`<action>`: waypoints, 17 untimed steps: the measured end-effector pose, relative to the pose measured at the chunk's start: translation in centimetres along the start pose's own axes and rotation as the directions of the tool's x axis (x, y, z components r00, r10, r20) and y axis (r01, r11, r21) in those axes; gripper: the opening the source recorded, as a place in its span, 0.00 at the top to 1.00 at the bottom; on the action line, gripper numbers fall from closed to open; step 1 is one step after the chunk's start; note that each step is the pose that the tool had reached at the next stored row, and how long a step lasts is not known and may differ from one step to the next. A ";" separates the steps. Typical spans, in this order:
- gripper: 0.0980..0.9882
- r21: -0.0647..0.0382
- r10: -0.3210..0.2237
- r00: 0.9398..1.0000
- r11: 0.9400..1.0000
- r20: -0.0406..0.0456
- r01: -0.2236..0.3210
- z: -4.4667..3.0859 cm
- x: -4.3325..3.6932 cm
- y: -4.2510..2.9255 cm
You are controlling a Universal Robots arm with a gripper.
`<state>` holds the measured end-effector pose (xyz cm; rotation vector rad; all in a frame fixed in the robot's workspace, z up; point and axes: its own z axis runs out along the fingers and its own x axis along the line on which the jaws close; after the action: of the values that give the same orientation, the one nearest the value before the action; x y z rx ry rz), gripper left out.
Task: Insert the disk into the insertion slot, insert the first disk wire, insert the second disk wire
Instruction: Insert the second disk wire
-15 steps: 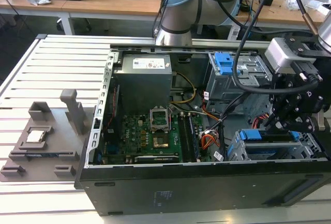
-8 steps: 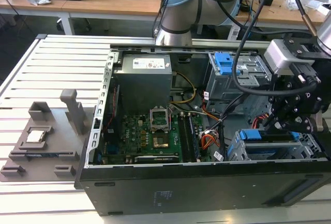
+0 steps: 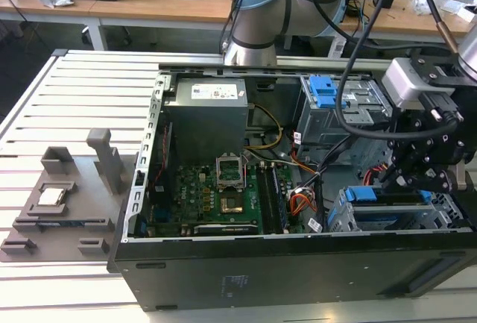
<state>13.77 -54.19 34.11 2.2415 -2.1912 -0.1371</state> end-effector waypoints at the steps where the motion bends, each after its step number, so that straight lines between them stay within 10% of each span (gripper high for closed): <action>1: 0.94 0.000 0.000 1.000 1.000 0.000 0.000 0.02 0.03 -0.02; 17: 0.85 0.000 0.000 1.000 1.000 0.000 0.000 0.32 0.37 -0.39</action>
<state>14.14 -54.53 33.74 2.2416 -2.1911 -0.1371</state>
